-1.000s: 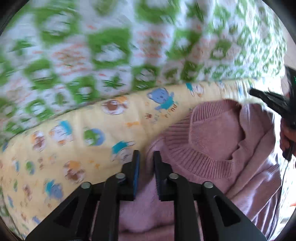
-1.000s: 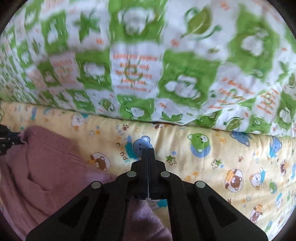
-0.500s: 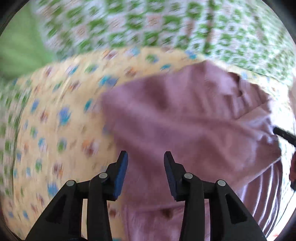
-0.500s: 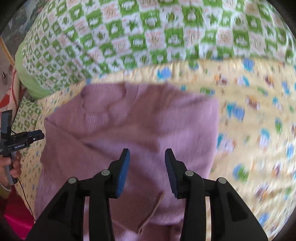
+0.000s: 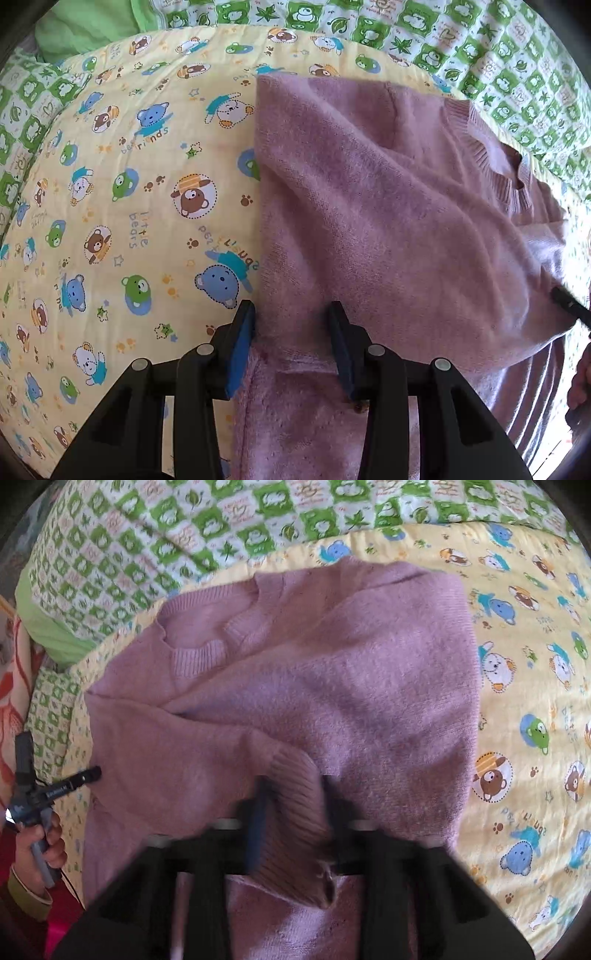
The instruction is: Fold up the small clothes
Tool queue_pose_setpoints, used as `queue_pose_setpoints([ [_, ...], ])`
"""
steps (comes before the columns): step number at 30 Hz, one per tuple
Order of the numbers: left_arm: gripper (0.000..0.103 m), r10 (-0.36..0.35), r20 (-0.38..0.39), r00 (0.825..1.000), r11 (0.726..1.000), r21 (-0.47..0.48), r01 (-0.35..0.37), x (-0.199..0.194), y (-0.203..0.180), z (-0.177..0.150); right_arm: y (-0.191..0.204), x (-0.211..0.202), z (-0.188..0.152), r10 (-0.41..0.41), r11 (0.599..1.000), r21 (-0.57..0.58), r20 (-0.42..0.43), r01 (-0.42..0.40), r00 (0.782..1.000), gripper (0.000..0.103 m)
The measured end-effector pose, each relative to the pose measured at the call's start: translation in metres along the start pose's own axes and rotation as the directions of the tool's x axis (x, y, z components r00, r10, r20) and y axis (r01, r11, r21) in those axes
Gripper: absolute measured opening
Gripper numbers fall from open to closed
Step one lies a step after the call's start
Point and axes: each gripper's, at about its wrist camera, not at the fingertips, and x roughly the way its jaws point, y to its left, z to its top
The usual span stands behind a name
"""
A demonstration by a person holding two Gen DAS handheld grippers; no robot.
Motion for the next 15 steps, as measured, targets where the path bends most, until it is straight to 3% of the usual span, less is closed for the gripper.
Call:
queue_pose_setpoints([
  [2, 0.04, 0.006, 0.006, 1.0, 1.0, 0.0, -0.006, -0.001, 0.001, 0.001, 0.004, -0.017, 0.006, -0.029, 0.999, -0.027, 0.091, 0.031, 0.995, 0.01],
  [5, 0.041, 0.003, -0.004, 1.0, 1.0, -0.003, -0.003, 0.001, 0.006, 0.0, -0.004, -0.031, 0.015, -0.057, 0.998, 0.026, 0.174, 0.053, 0.983, 0.01],
  [6, 0.041, -0.001, -0.008, 1.0, 1.0, -0.006, 0.001, 0.0, 0.008, -0.002, -0.008, -0.027, 0.017, -0.076, 0.997, 0.046, 0.17, 0.069, 0.983, 0.011],
  [9, 0.041, -0.003, 0.0, 1.0, 1.0, 0.0, 0.003, -0.009, 0.007, -0.008, -0.015, -0.001, 0.017, -0.116, 0.99, 0.085, 0.021, 0.114, 0.993, 0.019],
  [12, 0.041, -0.016, 0.011, 1.0, 1.0, 0.013, 0.016, -0.025, 0.01, -0.022, -0.013, -0.017, 0.003, -0.092, 0.99, 0.117, 0.069, 0.084, 0.993, 0.024],
  [15, 0.041, -0.023, 0.001, 1.0, 0.999, 0.022, 0.023, -0.041, 0.016, -0.047, -0.006, -0.043, -0.015, -0.108, 0.99, 0.105, 0.125, 0.096, 0.986, 0.04],
])
